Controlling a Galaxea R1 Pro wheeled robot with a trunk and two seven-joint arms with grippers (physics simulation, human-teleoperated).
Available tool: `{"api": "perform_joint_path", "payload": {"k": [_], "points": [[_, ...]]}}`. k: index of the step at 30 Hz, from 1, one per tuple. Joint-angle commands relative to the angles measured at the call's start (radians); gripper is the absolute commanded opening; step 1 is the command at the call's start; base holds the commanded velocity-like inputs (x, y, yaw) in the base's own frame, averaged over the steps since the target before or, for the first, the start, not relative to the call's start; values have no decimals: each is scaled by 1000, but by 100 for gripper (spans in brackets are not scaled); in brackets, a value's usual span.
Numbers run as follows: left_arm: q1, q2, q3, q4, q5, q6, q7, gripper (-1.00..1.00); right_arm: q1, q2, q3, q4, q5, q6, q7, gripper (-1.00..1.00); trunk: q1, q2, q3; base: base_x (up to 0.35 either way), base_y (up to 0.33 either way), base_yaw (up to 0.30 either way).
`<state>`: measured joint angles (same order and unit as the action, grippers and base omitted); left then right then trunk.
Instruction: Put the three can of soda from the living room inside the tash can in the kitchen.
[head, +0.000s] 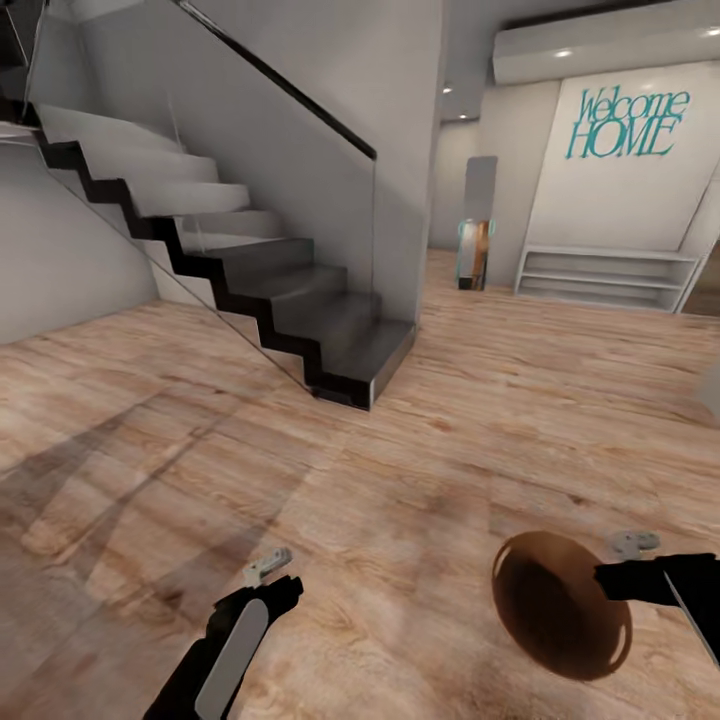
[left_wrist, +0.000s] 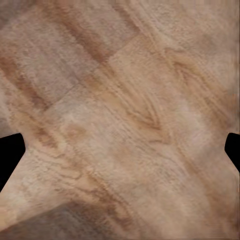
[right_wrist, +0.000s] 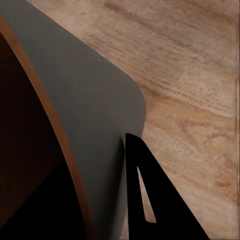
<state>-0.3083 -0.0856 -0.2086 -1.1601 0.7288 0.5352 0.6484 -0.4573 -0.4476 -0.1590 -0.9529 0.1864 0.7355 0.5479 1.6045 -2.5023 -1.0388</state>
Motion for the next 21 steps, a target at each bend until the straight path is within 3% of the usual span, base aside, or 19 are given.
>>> {"api": "perform_joint_path", "payload": {"k": [1,5,11,14,15,17,21], "points": [[3,-2,-3,3,1,-2,-1,100,7,-1,-9,-42,-18,2,3,-100,0,0,4,0,0,-293],[13,-5,-6,17,1,-9,-4,100,17,-3,-18,-58,-19,3,3,-100,-2,1,20,0,0,-293],[18,-5,-30,62,0,-48,-7,100,45,-10,-67,-56,-11,1,4,-100,-2,1,20,0,0,-293],[18,-4,-43,68,1,-54,-7,100,59,-58,-72,-37,-10,2,30,-100,-2,1,20,0,0,-293],[18,-4,-46,69,1,-54,-7,100,62,-81,-74,-15,-8,2,86,-100,-2,1,20,0,0,-293],[18,-4,-48,70,1,-55,-8,100,64,-97,-76,16,-5,1,135,-100,-2,1,20,0,0,-293],[18,-2,-49,72,1,-55,-9,100,63,-106,-77,51,-4,-3,160,-100,-2,1,20,0,0,-293]]}}
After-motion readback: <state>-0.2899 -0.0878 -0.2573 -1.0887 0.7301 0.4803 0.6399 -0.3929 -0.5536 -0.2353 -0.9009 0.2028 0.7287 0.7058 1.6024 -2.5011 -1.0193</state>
